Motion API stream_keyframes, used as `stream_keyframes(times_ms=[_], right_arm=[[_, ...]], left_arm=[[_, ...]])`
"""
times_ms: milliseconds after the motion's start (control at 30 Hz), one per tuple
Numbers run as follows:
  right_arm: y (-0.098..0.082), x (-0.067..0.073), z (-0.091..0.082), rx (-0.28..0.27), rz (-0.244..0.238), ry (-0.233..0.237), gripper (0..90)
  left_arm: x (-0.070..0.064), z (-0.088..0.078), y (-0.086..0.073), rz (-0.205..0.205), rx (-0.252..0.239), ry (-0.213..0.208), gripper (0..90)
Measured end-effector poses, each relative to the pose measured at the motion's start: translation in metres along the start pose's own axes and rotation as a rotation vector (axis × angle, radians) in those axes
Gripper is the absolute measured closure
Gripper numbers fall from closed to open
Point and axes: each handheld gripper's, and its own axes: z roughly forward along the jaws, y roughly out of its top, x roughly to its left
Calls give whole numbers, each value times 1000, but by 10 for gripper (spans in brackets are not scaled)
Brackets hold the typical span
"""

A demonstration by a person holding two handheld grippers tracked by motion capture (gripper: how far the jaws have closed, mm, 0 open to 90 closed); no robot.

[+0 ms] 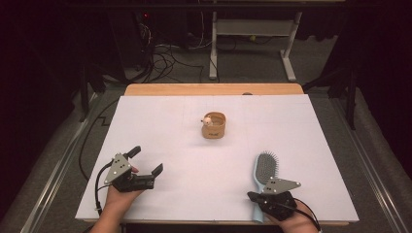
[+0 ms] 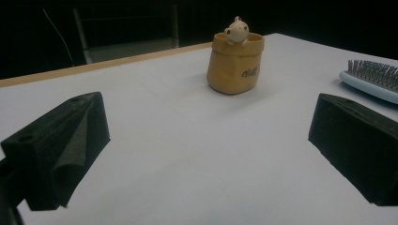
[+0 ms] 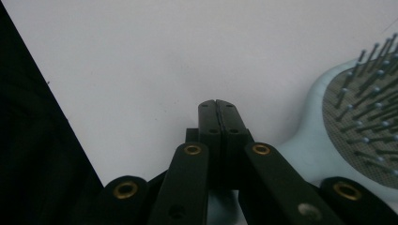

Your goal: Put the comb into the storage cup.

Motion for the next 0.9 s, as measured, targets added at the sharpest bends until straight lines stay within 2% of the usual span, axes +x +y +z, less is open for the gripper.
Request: stream_keyframes(times_ms=[300,767,900], right_arm=[[-3,-11,-6,39,-3,-36,900],[-9,-25,-16,58,10,-102,900],[-10,-28,-18,60,13,-109,900]], left_arm=[[1,-1,0,-4,-6,0,2],[1,0,0,-6,-7,0,2],[1,-1,0,-4,-7,1,3]])
